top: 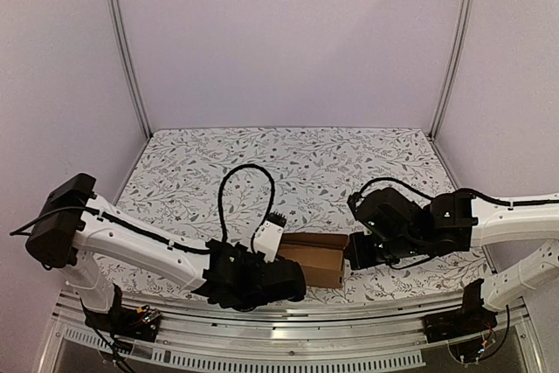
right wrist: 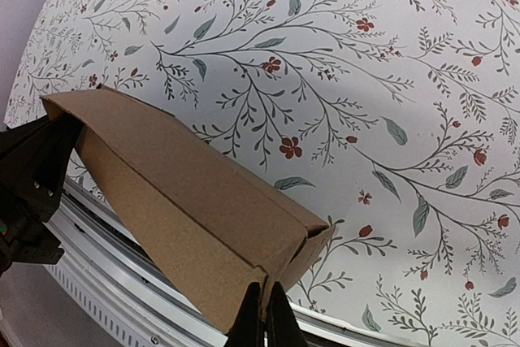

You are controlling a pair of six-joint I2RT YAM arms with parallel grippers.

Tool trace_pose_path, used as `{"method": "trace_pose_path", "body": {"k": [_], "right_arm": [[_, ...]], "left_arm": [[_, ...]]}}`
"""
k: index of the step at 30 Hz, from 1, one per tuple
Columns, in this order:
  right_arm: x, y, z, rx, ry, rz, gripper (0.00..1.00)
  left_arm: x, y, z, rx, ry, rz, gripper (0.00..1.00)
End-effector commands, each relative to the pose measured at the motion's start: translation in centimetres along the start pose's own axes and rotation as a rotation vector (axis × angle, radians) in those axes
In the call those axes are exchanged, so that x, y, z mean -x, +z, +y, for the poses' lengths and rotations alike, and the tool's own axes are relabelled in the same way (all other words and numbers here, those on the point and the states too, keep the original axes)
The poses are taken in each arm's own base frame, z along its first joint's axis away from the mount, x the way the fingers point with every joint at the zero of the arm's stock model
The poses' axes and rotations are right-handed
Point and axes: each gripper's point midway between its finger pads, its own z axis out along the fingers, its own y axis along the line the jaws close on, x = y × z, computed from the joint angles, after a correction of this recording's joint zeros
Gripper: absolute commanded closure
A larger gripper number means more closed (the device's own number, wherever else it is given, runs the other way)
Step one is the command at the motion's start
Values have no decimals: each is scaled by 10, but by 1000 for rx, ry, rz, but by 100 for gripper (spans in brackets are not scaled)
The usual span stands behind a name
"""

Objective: Fold the paper box

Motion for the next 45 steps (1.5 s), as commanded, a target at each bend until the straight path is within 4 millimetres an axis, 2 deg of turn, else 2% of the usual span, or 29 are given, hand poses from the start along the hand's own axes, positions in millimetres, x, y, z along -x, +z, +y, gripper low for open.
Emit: {"method": "trace_pose_path", "body": {"k": [1,15,23,29,36,45], "right_arm": [[4,4,36,154,41,10,100],[5,6,35,196,98,54,100],[4,6,46,275,147,87,100],[1,10,46,276,158,103,100],[-13,15,26,205,149,127,100],[-22,12,-8,78,115,113,100]], "left_arm": [[-57,1,-26,-96,121,181,100],[-59,2,-32,-83,144,180,100],[-61,3,-33,-81,144,181,100],[-62,3,-33,-78,148,182,100],[-62,3,-32,-73,148,180,100],[-61,4,-35,-73,156,185,100]]}}
